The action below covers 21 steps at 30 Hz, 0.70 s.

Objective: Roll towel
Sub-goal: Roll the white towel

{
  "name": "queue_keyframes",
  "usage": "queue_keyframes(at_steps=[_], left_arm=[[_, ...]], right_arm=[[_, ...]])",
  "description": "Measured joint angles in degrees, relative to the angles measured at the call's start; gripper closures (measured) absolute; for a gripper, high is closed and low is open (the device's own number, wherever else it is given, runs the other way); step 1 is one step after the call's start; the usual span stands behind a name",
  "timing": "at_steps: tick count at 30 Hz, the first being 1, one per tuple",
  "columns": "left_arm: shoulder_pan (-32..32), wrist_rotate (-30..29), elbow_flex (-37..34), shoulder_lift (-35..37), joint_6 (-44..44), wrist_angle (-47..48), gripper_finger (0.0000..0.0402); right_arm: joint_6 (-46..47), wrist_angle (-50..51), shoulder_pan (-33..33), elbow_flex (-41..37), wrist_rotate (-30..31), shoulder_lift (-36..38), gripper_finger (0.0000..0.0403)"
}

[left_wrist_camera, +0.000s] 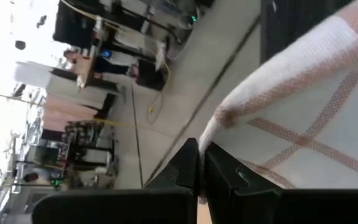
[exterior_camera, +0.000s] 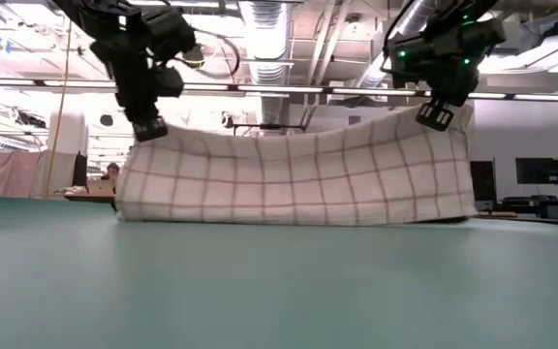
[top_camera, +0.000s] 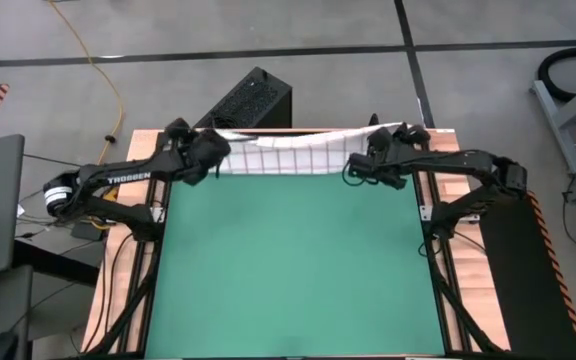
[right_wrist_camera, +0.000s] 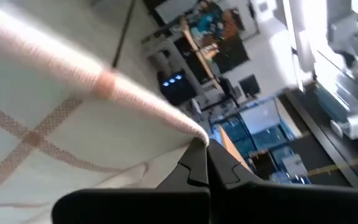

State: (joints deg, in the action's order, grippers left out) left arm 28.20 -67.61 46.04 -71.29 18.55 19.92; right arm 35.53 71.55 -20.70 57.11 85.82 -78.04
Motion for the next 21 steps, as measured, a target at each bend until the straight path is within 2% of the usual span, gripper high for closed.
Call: queue_keyframes(at_steps=[4, 7, 10, 13, 16, 21], left_arm=[[0.7, -1.3, 0.0, 0.0, 8.5, -8.2, 0.0401], [0.0, -1.3, 0.0, 0.1, 7.3, -5.7, 0.0401], [-1.7, 0.0, 0.0, 0.1, -0.2, 2.3, 0.0401], [-4.5, 2.3, 0.0, 0.1, -11.3, 14.2, 0.0401], [-8.8, 8.4, 0.0, 0.1, -22.6, 25.9, 0.0401], [-19.0, 17.9, -0.1, 0.1, -39.5, 38.0, 0.0401]], right_arm=[[0.0, -0.1, -0.3, 0.5, 2.0, 0.3, 0.0402], [0.0, 0.1, 0.8, 0.5, 0.5, 0.3, 0.0402], [1.9, 0.4, 3.2, -0.7, -4.3, 0.3, 0.0402], [4.0, 1.1, 7.3, -2.7, -11.4, 0.3, 0.0402], [6.2, 2.0, 12.4, -5.4, -17.3, 0.3, 0.0402], [14.2, 3.6, 22.7, -8.4, -26.8, 0.3, 0.0402]])
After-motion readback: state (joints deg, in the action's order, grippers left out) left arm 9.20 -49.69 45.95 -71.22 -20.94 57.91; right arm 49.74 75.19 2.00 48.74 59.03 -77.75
